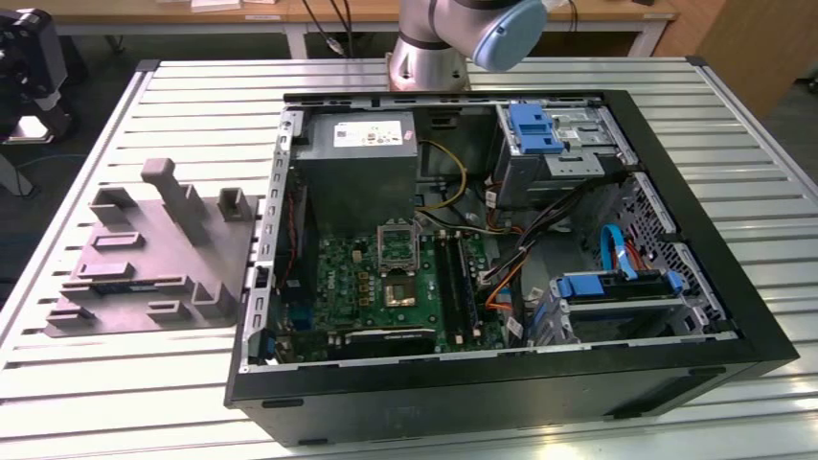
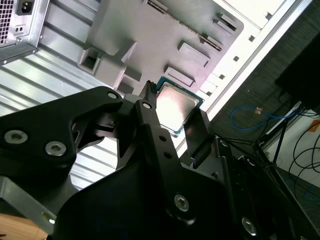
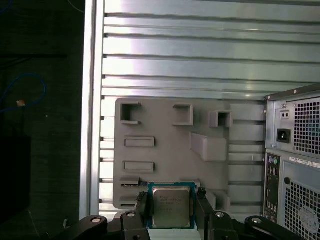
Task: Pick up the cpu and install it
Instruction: 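Pick up the cpu and move it towards the insertion slot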
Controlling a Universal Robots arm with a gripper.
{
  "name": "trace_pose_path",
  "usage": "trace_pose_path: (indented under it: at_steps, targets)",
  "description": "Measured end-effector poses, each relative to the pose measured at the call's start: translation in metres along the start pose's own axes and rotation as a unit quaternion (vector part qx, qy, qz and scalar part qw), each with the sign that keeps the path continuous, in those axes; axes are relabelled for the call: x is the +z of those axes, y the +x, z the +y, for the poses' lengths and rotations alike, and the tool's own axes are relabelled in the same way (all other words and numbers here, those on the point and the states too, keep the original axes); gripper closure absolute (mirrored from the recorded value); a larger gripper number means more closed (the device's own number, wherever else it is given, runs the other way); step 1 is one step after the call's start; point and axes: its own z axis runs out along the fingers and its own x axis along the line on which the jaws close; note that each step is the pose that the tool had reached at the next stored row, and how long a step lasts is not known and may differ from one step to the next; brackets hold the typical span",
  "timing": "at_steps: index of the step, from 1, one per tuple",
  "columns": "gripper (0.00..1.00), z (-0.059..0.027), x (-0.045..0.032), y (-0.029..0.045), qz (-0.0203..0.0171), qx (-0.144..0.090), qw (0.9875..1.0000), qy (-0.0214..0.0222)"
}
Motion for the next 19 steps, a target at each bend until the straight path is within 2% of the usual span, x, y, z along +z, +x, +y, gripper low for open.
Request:
trace_pose_path:
  at_steps: [19]
  targets:
    - [0.53, -0.0001, 0.0001, -0.0060, 0.0000, 0.000, 1.0000, 0.0000]
